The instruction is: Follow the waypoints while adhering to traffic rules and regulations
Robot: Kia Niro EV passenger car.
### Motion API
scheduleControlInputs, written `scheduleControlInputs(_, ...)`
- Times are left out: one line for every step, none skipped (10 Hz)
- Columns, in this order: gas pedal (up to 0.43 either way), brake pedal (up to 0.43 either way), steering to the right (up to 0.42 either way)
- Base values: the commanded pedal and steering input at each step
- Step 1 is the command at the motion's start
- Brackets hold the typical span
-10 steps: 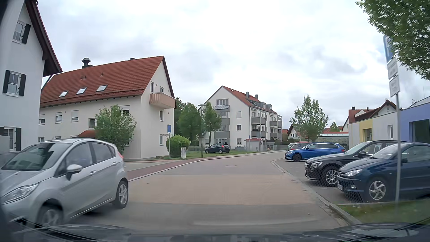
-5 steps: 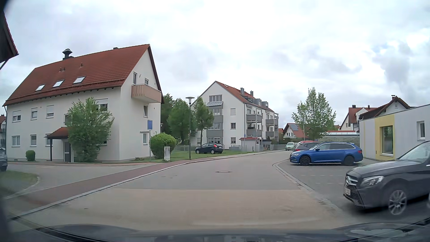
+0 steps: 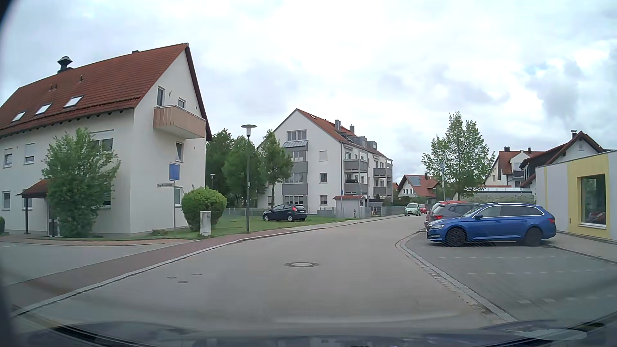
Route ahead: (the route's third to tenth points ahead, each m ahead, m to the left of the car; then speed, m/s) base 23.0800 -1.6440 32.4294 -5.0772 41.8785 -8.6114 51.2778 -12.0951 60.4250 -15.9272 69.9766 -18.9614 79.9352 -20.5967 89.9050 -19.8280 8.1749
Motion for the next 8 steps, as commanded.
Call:
scheduleControlInputs(0.118, 0.006, 0.031)
scheduleControlInputs(0.118, 0.006, 0.032)
scheduleControlInputs(0.130, 0.006, 0.034)
scheduleControlInputs(0.118, 0.006, 0.035)
scheduleControlInputs(0.118, 0.006, 0.036)
scheduleControlInputs(0.130, 0.006, 0.039)
scheduleControlInputs(0.130, 0.006, 0.046)
scheduleControlInputs(0.130, 0.006, 0.051)
